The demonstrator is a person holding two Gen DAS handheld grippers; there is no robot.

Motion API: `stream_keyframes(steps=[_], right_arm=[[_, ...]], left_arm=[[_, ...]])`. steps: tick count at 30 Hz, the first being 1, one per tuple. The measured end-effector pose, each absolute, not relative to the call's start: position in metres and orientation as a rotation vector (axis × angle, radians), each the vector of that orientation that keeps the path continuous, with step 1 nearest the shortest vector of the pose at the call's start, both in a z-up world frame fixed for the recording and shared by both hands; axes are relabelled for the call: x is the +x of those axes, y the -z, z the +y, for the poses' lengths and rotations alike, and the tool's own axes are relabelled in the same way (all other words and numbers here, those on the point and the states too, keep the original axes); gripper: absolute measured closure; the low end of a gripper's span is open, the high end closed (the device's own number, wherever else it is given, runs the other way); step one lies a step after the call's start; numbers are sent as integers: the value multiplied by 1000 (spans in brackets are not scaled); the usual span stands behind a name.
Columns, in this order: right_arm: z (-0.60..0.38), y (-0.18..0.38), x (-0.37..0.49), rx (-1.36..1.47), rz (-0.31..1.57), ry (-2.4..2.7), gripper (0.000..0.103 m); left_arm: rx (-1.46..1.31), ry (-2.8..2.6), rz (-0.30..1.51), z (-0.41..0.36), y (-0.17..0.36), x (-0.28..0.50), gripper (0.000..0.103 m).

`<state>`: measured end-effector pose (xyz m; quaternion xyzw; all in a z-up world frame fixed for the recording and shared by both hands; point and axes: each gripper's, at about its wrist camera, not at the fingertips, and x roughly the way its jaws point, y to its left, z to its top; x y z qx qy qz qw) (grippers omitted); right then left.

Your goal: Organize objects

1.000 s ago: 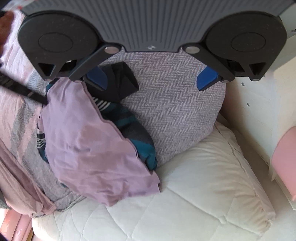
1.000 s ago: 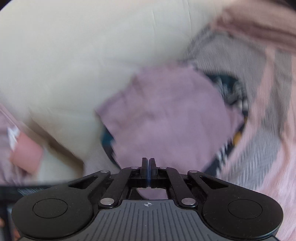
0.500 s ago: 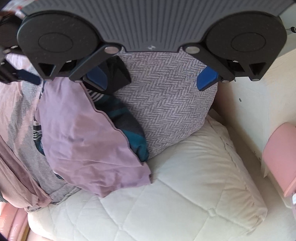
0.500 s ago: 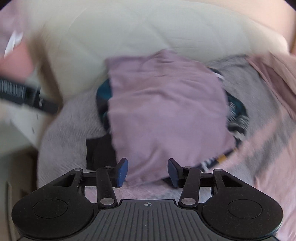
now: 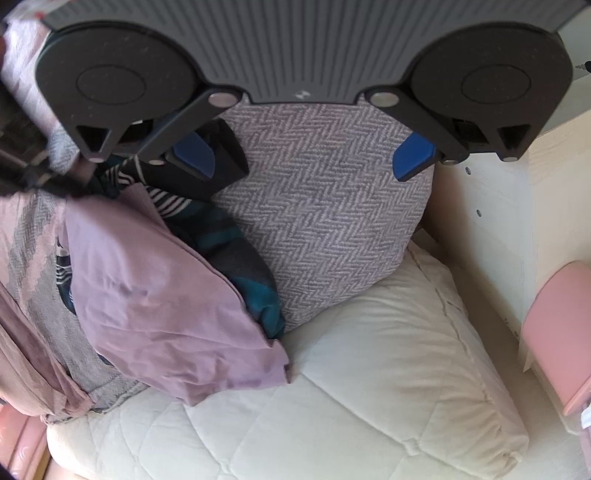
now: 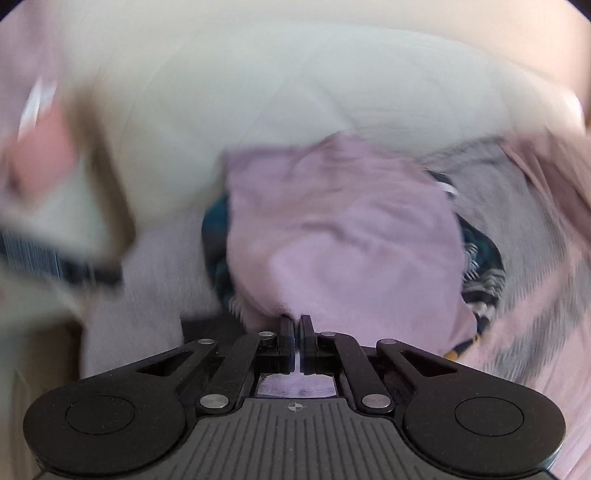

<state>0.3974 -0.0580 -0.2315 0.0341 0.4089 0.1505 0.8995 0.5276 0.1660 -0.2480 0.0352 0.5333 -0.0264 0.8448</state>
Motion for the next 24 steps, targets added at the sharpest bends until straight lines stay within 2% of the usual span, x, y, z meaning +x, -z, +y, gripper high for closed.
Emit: stream_keyframes(steps=[5,11,18,24], right_arm=[[-123,159,390,374,653,-208,103],[-191,62,336,495,360,-68,103],[-264,-43,214,482,85,139,103],[-302,-103,71,423,-7,380,103]], left_arm=[[90,123,1094,144,228,522,2],[129,257,983,94,178,509,2],[164,480,850,4,112,460,2],[226,719,782,-86,72,369,2]])
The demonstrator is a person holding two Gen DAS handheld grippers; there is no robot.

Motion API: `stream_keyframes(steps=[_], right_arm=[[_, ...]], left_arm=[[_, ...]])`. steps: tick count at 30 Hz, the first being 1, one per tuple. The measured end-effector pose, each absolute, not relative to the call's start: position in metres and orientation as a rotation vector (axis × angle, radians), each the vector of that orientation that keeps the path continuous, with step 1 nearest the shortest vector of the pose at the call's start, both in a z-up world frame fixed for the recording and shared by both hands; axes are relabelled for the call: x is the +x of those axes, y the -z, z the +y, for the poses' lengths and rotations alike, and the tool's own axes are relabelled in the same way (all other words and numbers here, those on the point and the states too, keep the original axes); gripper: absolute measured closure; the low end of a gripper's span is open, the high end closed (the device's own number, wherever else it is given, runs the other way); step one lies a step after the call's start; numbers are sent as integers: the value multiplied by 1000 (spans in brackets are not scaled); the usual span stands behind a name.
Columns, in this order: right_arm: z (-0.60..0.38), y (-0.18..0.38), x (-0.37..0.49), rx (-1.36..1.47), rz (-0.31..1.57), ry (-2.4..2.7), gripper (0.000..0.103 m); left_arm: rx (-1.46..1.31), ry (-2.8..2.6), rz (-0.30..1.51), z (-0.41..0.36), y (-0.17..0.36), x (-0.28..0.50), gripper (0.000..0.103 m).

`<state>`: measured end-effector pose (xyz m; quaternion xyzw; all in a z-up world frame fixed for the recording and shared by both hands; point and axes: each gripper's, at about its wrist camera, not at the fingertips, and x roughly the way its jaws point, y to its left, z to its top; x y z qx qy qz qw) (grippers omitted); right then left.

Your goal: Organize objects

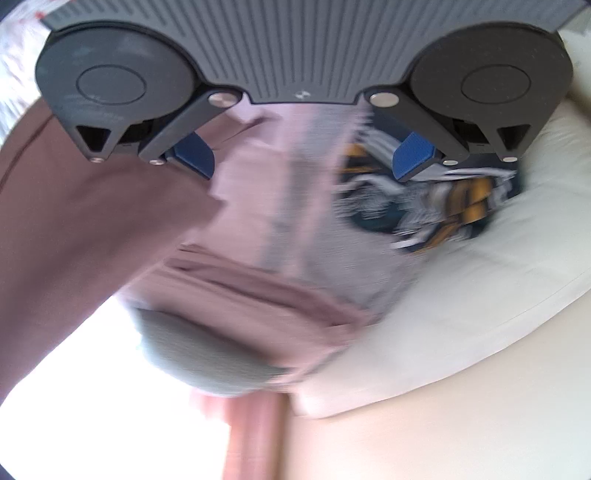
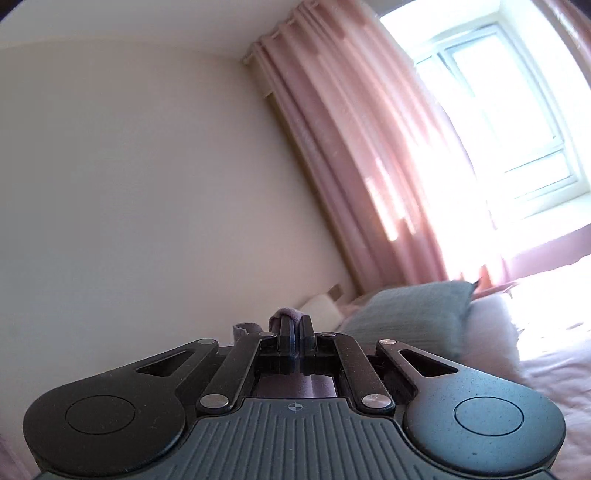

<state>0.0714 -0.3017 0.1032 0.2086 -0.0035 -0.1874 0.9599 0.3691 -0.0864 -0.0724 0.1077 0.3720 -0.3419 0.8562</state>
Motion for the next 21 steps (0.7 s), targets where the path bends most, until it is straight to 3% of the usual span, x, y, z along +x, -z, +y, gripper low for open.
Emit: stream_keyframes(steps=[5,9,12,13,16,21], right_arm=[[-323,-104,-60,392,70,623,103],[-331,-56,-132,388,402,715,97],[-325,5,-175,416,634,732,63],[-325,22,-191,436,697,731,61],[-300,84,-208,501,822,716,61],[-308,101,-227,476,918,676,61]], left_arm=[[257,911,789,-148,64,271,2],[298,1013,829,-182,75,189,2],[353,1049,872,-196,94,135,2],[373,1056,889,-200,100,119,2],[426,1070,934,-203,114,70,2],[497,1056,993,-202,128,28,2]])
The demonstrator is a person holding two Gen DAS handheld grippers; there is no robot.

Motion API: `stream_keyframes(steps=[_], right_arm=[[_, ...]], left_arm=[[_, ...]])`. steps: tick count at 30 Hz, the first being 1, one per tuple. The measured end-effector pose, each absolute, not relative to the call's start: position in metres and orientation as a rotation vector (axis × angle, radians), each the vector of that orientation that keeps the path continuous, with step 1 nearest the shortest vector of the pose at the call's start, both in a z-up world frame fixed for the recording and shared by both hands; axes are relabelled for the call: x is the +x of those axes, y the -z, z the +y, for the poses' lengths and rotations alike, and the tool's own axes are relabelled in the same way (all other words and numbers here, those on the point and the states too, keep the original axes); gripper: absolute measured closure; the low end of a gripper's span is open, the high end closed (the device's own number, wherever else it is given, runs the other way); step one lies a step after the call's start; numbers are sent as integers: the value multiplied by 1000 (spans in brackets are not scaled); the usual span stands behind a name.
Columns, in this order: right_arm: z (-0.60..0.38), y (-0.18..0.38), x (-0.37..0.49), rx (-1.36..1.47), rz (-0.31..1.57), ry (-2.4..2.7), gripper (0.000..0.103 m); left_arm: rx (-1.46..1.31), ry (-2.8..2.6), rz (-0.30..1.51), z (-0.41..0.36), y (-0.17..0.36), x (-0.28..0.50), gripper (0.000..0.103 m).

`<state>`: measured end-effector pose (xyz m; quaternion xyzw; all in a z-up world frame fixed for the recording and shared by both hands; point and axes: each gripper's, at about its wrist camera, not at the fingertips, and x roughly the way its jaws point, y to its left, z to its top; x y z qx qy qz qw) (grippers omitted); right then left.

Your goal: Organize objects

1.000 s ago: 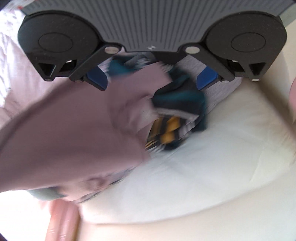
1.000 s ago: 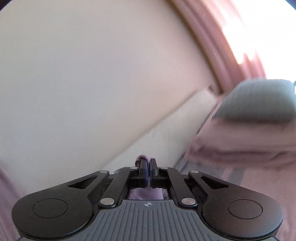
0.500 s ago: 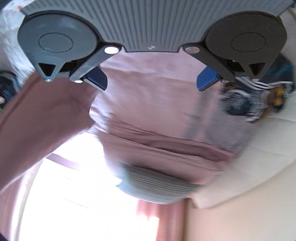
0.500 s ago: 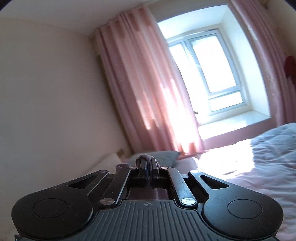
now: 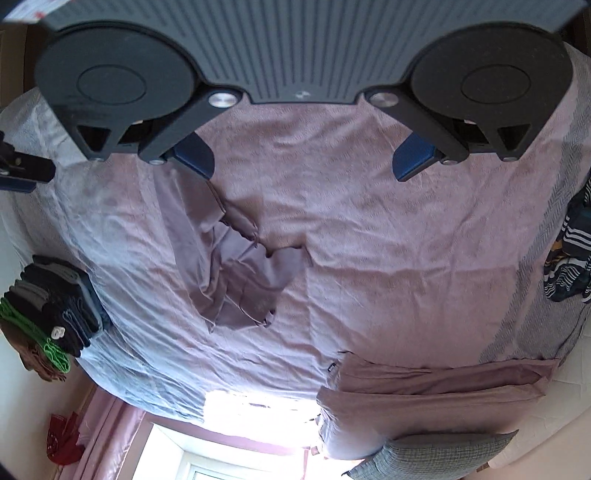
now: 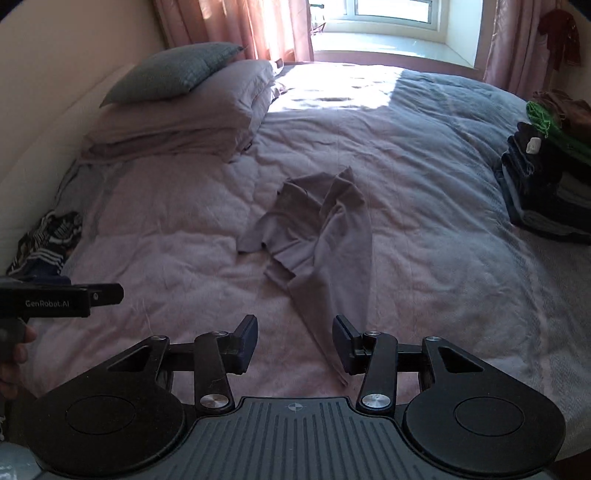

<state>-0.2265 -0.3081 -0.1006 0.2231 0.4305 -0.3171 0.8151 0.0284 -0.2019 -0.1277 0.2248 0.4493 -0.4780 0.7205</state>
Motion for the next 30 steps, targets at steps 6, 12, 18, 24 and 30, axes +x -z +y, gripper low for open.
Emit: stream_keyframes(steps=[6,12,18,24,30], right_arm=[[-311,98,-217,470,925,686,61],[-299,104,-213,512,950,731,61],[-283,104,-205,519,952,780,61],[-274,120,-206,577,973,799,61],[-282,116,-204,542,976,796,61]], left_arm=[[564,1075,925,-204,108,6,2],[600,1137,884,-204,101,4,2],[651,1200,887,-201,102,13,2],[679,1226,892,-201,112,19,2],[674,1223,896,-204,113,21,2]])
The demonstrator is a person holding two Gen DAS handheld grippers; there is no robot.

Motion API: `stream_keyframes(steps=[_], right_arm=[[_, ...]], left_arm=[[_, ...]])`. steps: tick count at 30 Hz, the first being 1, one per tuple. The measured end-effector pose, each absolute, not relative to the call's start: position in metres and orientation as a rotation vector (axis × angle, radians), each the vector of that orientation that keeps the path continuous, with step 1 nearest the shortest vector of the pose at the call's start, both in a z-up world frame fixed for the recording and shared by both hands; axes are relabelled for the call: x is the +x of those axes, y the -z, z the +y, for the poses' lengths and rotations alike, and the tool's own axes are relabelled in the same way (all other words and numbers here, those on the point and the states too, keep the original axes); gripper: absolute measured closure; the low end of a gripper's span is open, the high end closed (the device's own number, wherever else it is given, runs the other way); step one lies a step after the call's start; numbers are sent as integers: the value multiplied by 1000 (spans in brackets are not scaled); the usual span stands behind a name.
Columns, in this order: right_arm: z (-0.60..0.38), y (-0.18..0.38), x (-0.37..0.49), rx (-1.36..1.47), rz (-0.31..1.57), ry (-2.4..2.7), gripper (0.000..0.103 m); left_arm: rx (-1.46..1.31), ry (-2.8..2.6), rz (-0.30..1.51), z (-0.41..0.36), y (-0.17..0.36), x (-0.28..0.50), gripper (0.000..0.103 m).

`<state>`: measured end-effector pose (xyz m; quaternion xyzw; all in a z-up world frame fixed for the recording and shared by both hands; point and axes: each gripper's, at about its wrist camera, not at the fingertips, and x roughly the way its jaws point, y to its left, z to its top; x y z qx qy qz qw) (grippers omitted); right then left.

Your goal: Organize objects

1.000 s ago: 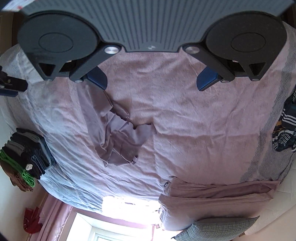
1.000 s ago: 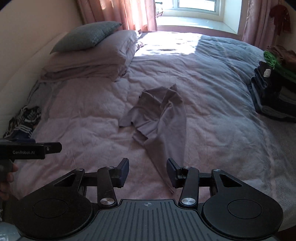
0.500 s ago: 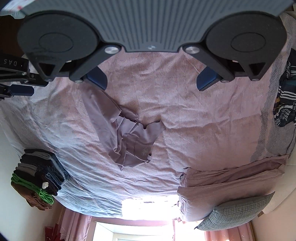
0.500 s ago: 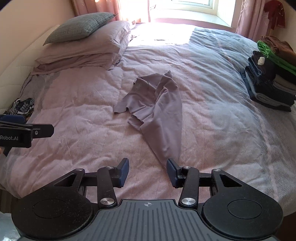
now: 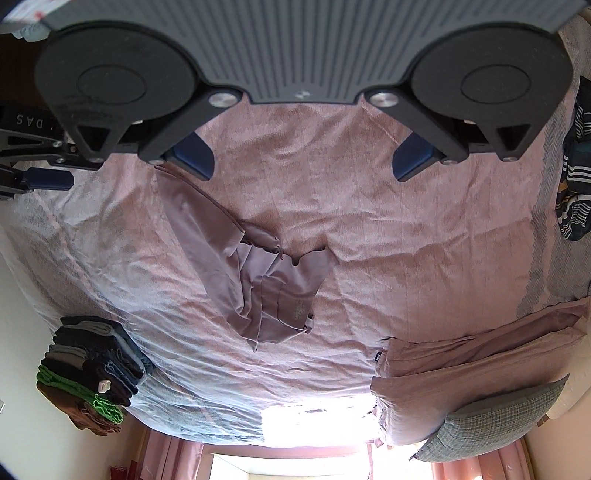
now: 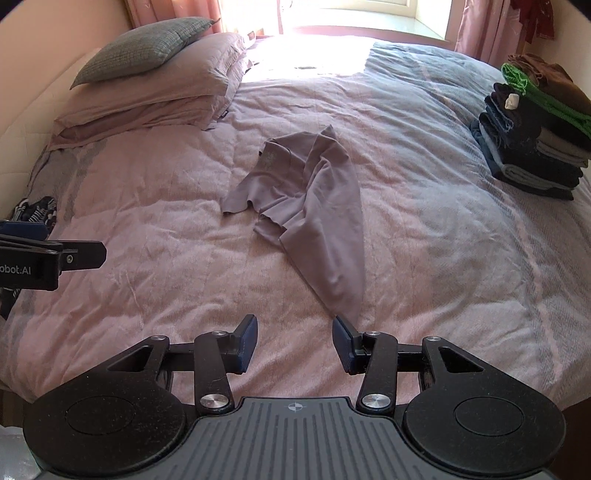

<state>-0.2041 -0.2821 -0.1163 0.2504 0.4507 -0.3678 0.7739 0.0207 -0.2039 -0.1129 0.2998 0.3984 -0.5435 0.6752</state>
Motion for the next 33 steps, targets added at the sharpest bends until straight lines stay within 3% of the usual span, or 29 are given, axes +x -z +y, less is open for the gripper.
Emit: stream_keyframes(steps=[17,25,33], right_arm=[[-408,133,-263,401,1026,580,61],[-450,187,-246,242,1071,345,61],[-464,248,-181,69,1036,130,58]], left_arm=[[593,1026,1008,-276,141,-56,2],[493,812,1120,-290,191,-65,2],[438,616,1179,-287,244,-21,5]])
